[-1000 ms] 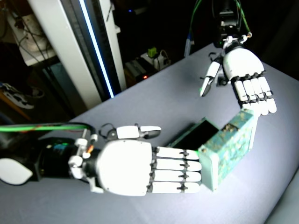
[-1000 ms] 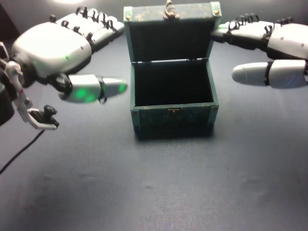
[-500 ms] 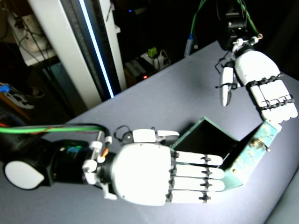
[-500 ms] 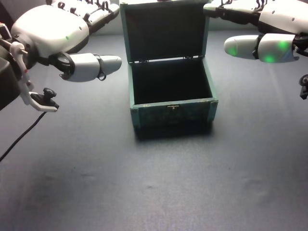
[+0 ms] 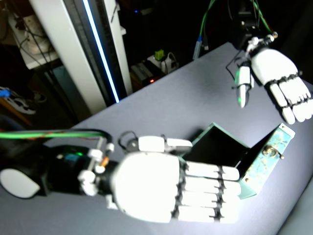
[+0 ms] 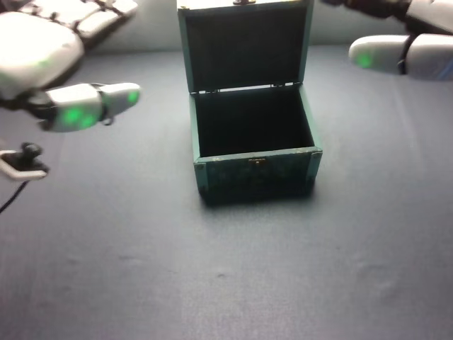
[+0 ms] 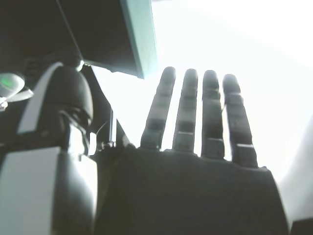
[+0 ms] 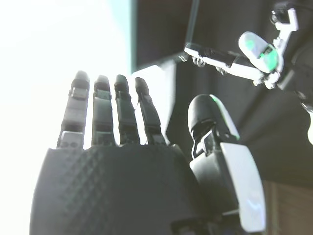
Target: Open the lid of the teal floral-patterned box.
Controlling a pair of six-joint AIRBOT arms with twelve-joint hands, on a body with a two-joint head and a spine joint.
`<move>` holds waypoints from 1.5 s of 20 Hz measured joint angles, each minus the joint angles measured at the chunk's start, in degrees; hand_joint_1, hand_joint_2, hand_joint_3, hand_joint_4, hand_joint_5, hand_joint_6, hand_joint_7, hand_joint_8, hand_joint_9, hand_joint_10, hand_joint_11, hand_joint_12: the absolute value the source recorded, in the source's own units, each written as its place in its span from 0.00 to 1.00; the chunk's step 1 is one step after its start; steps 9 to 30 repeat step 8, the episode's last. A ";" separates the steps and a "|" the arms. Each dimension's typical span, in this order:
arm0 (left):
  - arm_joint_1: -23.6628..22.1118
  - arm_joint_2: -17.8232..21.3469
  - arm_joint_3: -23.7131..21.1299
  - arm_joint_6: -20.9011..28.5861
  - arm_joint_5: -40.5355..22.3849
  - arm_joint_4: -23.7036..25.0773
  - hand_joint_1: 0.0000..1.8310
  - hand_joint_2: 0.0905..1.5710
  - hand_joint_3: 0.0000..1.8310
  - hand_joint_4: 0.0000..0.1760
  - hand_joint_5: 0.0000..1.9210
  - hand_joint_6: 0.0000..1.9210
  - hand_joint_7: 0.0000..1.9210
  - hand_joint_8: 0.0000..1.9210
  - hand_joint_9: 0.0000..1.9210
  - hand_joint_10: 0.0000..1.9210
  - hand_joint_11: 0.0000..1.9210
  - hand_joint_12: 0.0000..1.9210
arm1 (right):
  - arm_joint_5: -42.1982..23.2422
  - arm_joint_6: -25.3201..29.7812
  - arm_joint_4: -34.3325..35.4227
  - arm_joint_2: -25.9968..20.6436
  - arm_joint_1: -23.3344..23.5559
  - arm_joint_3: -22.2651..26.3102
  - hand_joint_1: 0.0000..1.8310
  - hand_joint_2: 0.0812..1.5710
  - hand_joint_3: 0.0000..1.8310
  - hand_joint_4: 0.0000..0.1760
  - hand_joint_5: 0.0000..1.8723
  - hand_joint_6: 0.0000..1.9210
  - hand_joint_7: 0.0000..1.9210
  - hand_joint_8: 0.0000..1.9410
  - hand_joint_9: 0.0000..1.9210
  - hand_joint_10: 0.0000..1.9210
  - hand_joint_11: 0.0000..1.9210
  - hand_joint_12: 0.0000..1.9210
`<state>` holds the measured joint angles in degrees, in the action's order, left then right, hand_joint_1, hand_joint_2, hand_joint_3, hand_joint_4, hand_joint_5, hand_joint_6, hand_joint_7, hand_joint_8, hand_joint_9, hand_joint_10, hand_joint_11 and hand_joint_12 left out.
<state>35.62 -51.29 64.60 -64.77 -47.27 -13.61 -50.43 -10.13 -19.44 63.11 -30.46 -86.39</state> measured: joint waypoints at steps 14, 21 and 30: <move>20.13 4.09 -9.07 15.67 -36.57 0.33 0.06 0.84 0.00 0.00 0.08 0.00 0.09 0.00 0.12 0.00 0.00 0.49 | -27.39 -3.06 14.88 -6.23 -16.06 11.17 0.03 0.94 0.00 0.00 0.05 0.00 0.01 0.00 0.00 0.00 0.00 0.00; 20.13 4.09 -9.07 15.67 -36.57 0.33 0.06 0.84 0.00 0.00 0.08 0.00 0.09 0.00 0.12 0.00 0.00 0.49 | -27.39 -3.06 14.88 -6.23 -16.06 11.17 0.03 0.94 0.00 0.00 0.05 0.00 0.01 0.00 0.00 0.00 0.00 0.00; 20.13 4.09 -9.07 15.67 -36.57 0.33 0.06 0.84 0.00 0.00 0.08 0.00 0.09 0.00 0.12 0.00 0.00 0.49 | -27.39 -3.06 14.88 -6.23 -16.06 11.17 0.03 0.94 0.00 0.00 0.05 0.00 0.01 0.00 0.00 0.00 0.00 0.00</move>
